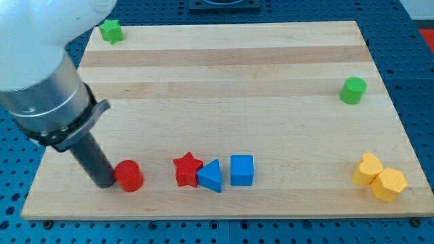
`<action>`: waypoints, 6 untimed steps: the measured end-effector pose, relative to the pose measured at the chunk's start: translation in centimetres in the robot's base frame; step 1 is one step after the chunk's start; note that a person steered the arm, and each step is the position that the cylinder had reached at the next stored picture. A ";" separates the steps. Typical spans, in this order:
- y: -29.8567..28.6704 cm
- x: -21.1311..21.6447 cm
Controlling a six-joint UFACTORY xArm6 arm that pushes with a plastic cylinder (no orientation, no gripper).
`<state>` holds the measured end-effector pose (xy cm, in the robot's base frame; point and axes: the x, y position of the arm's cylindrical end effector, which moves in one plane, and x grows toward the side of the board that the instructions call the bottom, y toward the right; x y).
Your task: Move your arm to the bottom left of the green circle
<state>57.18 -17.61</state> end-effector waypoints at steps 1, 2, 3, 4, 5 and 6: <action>3.4 0.0; 6.8 0.0; 7.9 0.0; 3.1 -0.8; 4.7 -6.9; 12.6 -11.9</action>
